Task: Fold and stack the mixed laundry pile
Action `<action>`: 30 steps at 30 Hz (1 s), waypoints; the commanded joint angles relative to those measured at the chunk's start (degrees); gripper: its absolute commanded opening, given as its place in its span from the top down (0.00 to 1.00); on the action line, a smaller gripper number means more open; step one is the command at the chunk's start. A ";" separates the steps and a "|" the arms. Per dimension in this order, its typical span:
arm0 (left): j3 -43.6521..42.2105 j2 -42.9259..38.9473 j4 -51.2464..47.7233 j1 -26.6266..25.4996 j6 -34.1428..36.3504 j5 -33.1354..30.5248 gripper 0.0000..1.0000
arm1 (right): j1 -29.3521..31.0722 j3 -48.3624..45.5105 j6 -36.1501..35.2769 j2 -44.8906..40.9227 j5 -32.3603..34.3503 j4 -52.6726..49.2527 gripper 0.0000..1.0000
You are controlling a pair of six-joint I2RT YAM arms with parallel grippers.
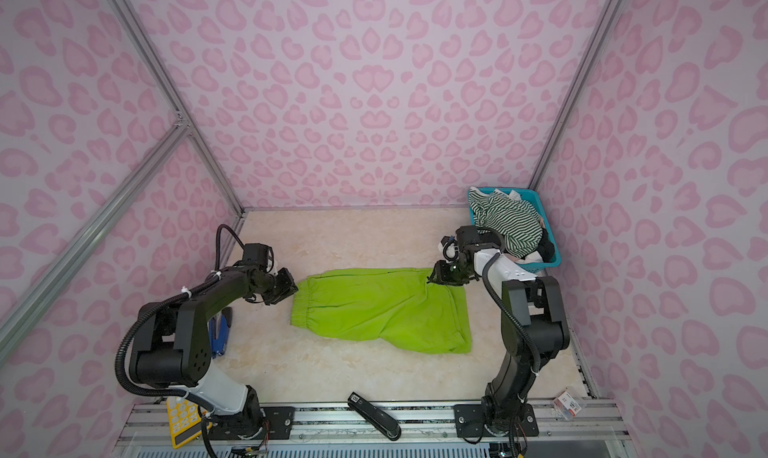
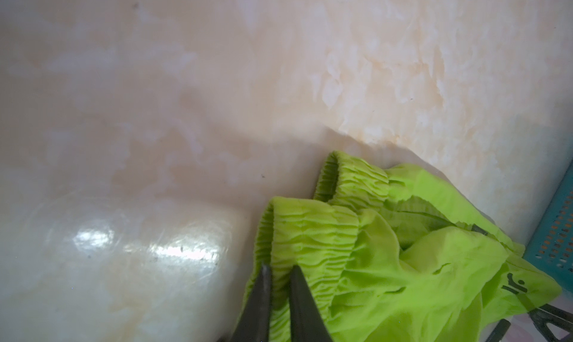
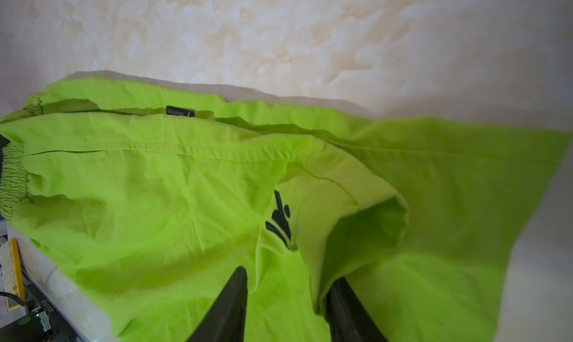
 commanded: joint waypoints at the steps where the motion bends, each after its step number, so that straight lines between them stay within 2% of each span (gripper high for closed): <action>1: 0.27 0.96 0.50 0.05 0.06 0.78 0.87 | 0.06 0.07 0.18 2.63 0.52 1.82 0.60; 4: 0.32 1.71 0.72 0.08 0.28 0.82 0.85 | -0.12 -0.15 0.51 4.60 1.03 3.38 0.63; 7: 0.24 1.71 0.13 0.05 0.33 -0.74 0.73 | -0.24 -0.37 0.74 5.52 1.51 4.45 0.70; 12: 0.02 1.59 -0.09 0.07 0.85 -2.45 0.58 | -0.45 -1.24 0.64 4.77 1.43 5.53 0.89; 14: 0.04 2.28 0.23 0.12 0.94 -2.82 0.56 | -0.39 -1.47 0.56 4.07 1.40 5.50 0.95; 17: -0.34 3.46 3.41 0.10 0.95 0.72 0.55 | -0.42 -1.78 0.49 2.93 1.06 5.62 1.00; 22: -0.57 4.50 8.03 0.08 0.24 8.31 0.63 | -0.46 -2.21 0.81 2.12 0.53 6.41 1.00; 28: -1.24 2.99 8.85 0.05 -0.07 10.19 0.92 | -0.46 -2.41 0.93 0.84 0.36 6.33 1.00; 30: -1.20 1.96 8.88 0.05 -0.37 10.57 0.98 | -0.42 -2.96 0.85 -0.54 0.36 6.38 1.00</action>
